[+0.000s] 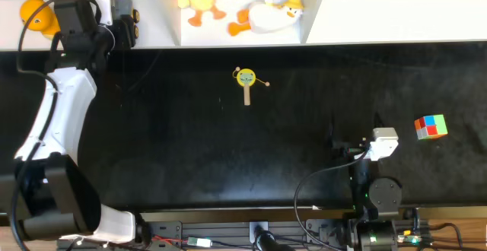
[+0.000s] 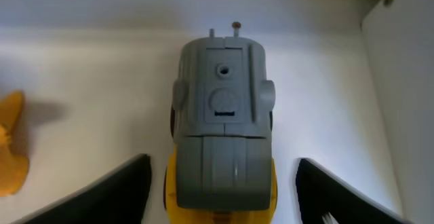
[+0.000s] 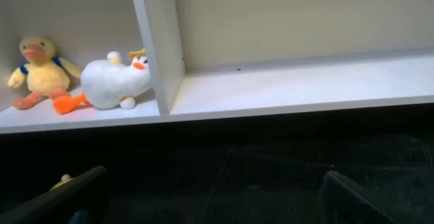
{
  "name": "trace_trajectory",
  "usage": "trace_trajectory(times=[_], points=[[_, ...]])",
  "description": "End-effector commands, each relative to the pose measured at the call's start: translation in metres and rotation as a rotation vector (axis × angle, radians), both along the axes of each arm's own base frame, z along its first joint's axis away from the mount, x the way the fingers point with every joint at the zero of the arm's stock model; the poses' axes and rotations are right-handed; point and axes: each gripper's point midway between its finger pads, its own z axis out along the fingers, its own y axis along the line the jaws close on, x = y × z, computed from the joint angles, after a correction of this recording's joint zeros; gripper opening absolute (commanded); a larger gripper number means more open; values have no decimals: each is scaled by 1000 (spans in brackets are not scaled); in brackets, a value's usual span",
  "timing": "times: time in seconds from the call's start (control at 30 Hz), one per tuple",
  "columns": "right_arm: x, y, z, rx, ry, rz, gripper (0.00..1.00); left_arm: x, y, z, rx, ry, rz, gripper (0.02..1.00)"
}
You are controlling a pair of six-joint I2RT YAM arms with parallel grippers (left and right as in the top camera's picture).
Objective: Store Toys
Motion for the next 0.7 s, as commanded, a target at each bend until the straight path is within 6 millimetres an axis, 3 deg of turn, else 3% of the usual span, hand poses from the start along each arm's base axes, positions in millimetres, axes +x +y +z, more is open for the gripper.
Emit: trace_trajectory(times=[0.03,0.17,0.7], points=[[0,2,-3,0,0,10,991,5,3,6,-8,-14,6,807],[0,2,-3,0,0,10,996,2,0,5,-19,-1,-6,906],[0,2,-3,0,0,10,996,-26,7,17,29,26,27,998]])
